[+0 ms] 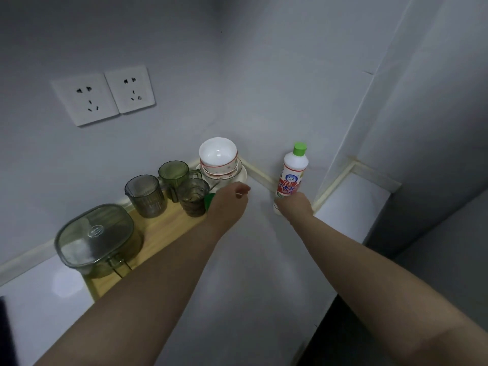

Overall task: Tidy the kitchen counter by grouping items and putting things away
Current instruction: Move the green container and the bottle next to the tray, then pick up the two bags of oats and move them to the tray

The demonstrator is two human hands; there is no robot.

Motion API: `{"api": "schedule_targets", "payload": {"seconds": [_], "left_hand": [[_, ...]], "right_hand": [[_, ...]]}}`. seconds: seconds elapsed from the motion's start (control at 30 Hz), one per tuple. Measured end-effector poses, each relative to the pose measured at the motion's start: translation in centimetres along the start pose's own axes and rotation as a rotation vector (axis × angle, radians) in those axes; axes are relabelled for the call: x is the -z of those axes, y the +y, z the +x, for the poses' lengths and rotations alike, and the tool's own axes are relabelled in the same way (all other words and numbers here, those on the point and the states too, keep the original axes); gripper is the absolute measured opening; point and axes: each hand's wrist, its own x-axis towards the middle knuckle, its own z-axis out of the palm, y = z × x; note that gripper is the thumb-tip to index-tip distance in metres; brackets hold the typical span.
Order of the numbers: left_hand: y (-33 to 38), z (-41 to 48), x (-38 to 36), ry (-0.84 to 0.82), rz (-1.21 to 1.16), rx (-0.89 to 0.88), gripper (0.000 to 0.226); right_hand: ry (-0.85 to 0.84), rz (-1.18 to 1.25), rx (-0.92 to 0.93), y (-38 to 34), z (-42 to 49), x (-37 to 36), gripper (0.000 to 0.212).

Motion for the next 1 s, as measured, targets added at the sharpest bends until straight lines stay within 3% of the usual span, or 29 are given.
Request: {"api": "schedule_targets", "payload": {"seconds": [0.13, 0.37, 0.53, 1.0], "left_hand": [[0.4, -3.3, 3.2, 0.063, 0.195, -0.078, 0.034], [-1.6, -11.2, 11.1, 0.178, 0.649, -0.219, 0.043], [-3.6, -18.7, 16.0, 0.219, 0.854, 0.001, 0.058], [-10.1, -49.3, 28.6, 0.441, 1.059, 0.445, 0.066]], "right_hand": [[0.005, -0.145, 0.250, -2.1, -3.7, -0.3, 0.015], [0.021, -0.345, 0.808, -5.0, -12.0, -3.1, 0.035], [0.023, -0.534, 1.142, -7.4, -19.3, -5.8, 0.054], [-0.121, -0.581, 1.484, -6.9, -48.0, -17.5, 0.063]]}}
